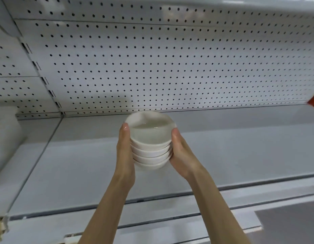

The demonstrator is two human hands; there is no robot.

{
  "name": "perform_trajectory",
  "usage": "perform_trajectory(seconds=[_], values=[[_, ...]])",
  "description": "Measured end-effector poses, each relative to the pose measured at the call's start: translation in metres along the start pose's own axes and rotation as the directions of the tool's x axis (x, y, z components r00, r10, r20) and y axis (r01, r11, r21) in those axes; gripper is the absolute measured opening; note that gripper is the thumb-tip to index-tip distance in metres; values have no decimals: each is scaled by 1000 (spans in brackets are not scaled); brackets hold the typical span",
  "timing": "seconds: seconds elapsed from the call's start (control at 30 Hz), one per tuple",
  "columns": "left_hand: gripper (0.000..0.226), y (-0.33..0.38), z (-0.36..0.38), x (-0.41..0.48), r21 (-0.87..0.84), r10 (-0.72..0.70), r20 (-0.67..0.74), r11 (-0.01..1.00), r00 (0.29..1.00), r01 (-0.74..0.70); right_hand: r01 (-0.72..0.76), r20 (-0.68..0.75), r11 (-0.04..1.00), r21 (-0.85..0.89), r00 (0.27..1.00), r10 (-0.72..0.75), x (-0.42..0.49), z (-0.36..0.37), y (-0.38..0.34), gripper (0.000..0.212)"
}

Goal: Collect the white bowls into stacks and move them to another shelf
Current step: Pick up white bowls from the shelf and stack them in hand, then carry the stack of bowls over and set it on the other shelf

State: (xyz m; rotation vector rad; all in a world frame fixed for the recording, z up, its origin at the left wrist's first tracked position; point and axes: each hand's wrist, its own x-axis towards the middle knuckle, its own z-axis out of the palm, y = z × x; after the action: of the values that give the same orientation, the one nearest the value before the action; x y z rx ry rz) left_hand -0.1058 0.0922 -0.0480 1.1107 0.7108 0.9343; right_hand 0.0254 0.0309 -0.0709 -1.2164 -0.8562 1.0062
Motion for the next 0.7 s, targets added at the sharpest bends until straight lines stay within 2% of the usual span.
perform_trajectory(seconds=[0.13, 0.23, 0.33, 0.43, 0.57, 0.7], values=[[59, 14, 46, -22, 22, 28, 52, 999, 998, -29, 67, -81, 996, 64, 995, -62, -32, -29, -29, 65], [49, 21, 88, -46, 15, 48, 144, 999, 988, -50, 167, -186, 982, 89, 971, -149, -75, -55, -48, 64], [44, 17, 139, -78, 15, 24, 255, 999, 967, -29, 268, -354, 963, 31, 904, -240, -132, -86, -63, 69], [39, 0, 198, -118, 18, -61, 352, 998, 934, 58, 301, -494, 953, -38, 823, -280, -196, -130, -72, 70], [37, -34, 281, -183, -30, -117, 511, 988, 852, 154, 253, -645, 963, -90, 722, -250, -288, -199, -83, 73], [44, -63, 360, -252, -52, -121, 697, 975, 707, 218, 258, -774, 957, -135, 575, -264, -383, -257, -97, 75]])
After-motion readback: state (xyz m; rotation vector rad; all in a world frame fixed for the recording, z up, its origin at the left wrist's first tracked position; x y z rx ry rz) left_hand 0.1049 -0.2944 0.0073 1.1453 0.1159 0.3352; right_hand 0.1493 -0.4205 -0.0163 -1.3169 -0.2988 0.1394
